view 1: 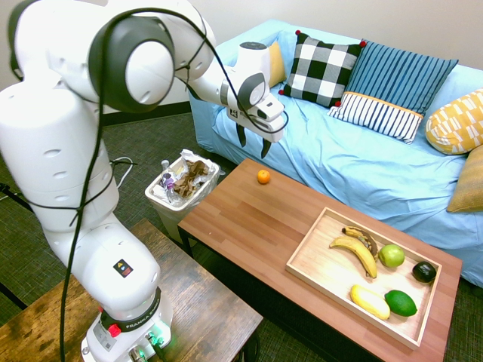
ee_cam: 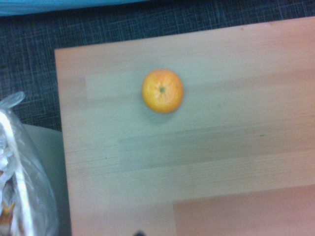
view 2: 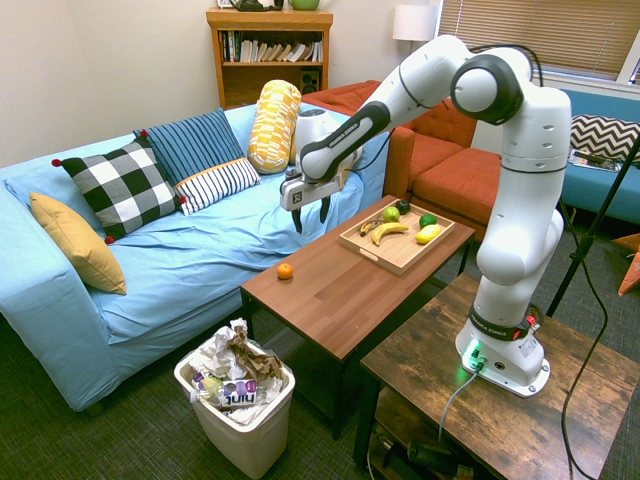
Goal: Put the tangerine in the tray
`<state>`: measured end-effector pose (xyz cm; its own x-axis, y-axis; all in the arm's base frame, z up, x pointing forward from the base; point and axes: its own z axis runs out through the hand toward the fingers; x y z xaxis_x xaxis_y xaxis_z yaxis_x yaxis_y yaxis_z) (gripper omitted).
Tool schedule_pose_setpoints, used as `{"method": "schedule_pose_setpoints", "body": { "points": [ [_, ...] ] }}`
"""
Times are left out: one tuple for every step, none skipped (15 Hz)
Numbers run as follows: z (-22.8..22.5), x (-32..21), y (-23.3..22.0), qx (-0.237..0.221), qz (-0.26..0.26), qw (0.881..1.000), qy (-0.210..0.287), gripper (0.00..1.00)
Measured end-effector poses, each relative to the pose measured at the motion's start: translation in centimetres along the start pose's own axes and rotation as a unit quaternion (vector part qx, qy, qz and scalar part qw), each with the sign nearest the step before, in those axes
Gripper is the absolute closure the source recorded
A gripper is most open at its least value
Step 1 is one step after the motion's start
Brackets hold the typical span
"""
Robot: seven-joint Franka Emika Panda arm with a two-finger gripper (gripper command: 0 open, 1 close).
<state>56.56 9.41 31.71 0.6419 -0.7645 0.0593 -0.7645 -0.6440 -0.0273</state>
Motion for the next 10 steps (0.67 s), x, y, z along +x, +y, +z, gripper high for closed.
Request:
{"method": "schedule_pose_setpoints", "body": {
  "points": [
    [1.6, 0.4, -1.3, -0.006, 0.005, 1.0, 0.0, 0.0],
    [3.1, 0.8, -2.5, -0.01, 0.009, 1.0, 0.0, 0.0],
    [4.4, 1.1, -3.6, -0.012, 0.009, 1.0, 0.0, 0.0],
    [5.4, 1.5, -4.6, -0.014, 0.008, 1.0, 0.001, 0.0],
    [6.3, 1.8, -5.4, -0.016, 0.008, 1.0, 0.002, 0.0],
    [7.2, 2.1, -6.1, -0.017, 0.007, 1.0, 0.004, 0.0],
    [8.0, 2.3, -6.6, -0.019, 0.008, 1.0, 0.004, 0.0],
    [8.8, 2.5, -7.1, -0.02, 0.009, 1.0, 0.003, 0.0],
    [9.7, 2.5, -7.5, -0.022, 0.01, 1.0, 0.0, 0.0],
    [10.7, 2.6, -7.9, -0.025, 0.01, 1.0, -0.002, 0.0]
  ]
}}
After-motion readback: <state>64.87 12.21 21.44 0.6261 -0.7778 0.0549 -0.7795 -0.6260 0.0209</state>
